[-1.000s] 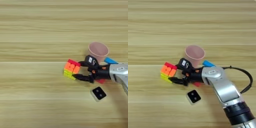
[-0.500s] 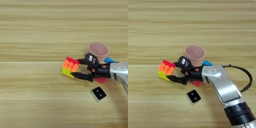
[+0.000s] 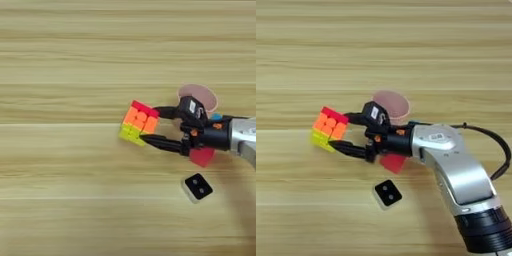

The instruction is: Move the objects on the table

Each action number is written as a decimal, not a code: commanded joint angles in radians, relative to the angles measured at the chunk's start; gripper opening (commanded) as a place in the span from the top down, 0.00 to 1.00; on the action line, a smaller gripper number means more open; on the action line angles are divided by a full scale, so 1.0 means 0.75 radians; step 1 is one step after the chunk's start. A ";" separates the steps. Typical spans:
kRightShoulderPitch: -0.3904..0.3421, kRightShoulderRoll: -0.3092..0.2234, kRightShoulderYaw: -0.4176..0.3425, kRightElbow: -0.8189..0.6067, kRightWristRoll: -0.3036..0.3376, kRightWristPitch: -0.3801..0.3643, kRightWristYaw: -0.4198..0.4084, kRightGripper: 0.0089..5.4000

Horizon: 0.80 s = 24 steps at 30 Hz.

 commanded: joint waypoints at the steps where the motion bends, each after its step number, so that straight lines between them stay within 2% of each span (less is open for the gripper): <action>1: -0.085 -0.043 -0.117 -0.082 0.085 -0.007 -0.024 0.39; 6: -0.115 -0.065 -0.219 -0.118 0.183 0.027 -0.027 0.39; 12: -0.159 -0.098 -0.347 -0.088 0.231 0.018 -0.052 0.39; 18: -0.207 -0.150 -0.469 -0.001 0.215 -0.025 -0.075 0.39; 24: -0.346 -0.201 -0.526 0.209 0.153 -0.004 -0.192 0.39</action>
